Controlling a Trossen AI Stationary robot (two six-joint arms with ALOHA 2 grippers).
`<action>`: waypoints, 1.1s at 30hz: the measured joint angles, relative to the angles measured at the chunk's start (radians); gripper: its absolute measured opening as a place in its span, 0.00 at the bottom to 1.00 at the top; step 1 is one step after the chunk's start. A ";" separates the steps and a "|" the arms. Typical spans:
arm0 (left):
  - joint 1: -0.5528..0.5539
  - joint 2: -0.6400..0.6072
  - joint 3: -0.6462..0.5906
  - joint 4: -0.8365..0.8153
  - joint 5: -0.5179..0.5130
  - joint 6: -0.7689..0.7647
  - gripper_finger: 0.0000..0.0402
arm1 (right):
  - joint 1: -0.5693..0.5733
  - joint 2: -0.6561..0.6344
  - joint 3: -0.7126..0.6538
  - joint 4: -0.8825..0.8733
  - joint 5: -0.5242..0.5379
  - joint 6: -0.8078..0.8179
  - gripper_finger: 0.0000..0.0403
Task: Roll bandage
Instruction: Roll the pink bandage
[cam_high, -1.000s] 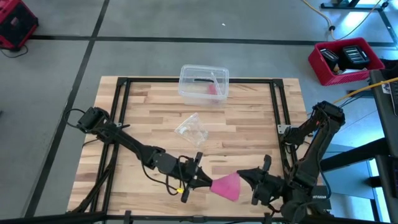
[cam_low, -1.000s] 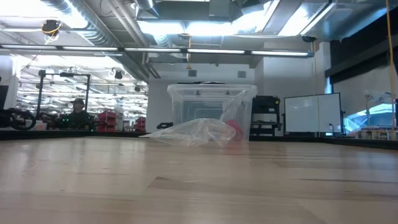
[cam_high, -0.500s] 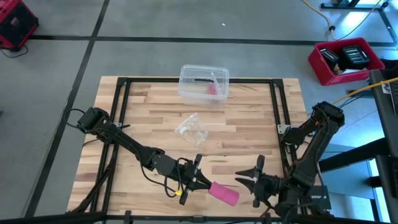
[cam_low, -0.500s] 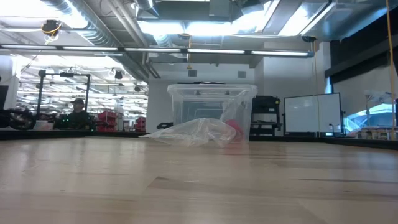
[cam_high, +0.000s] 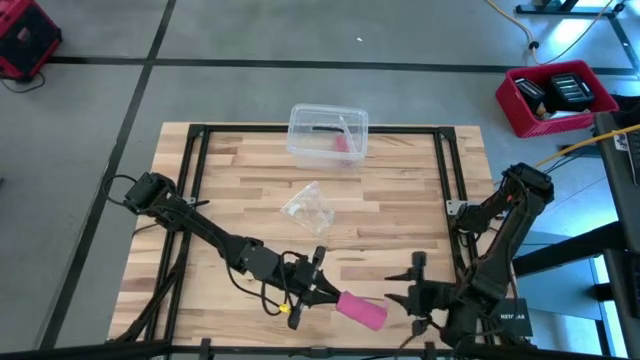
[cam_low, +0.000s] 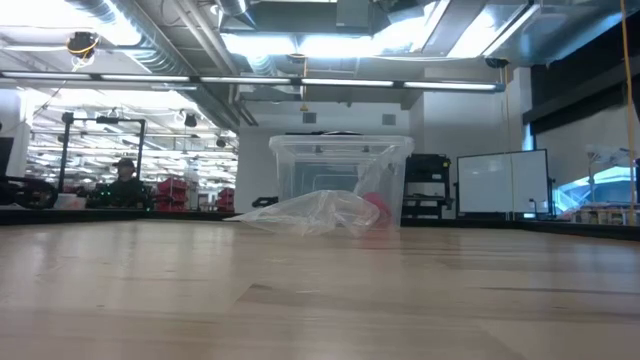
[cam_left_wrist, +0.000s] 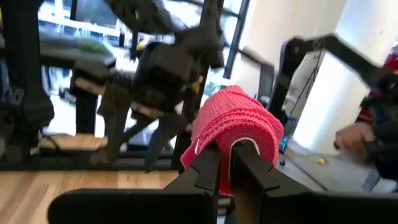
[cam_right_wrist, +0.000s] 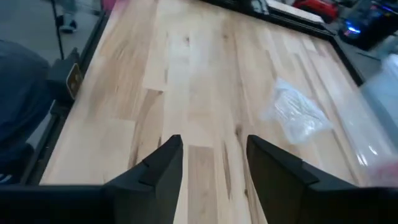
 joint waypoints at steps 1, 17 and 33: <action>0.000 -0.001 0.000 0.020 0.000 0.004 0.05 | 0.014 0.000 0.000 -0.017 0.022 0.036 0.45; 0.021 -0.019 0.000 0.288 -0.176 0.081 0.05 | 0.069 -0.072 0.034 -0.054 0.473 0.135 0.45; 0.021 -0.019 0.000 0.279 -0.173 0.102 0.05 | -0.064 -0.119 0.041 0.374 0.322 -0.449 0.45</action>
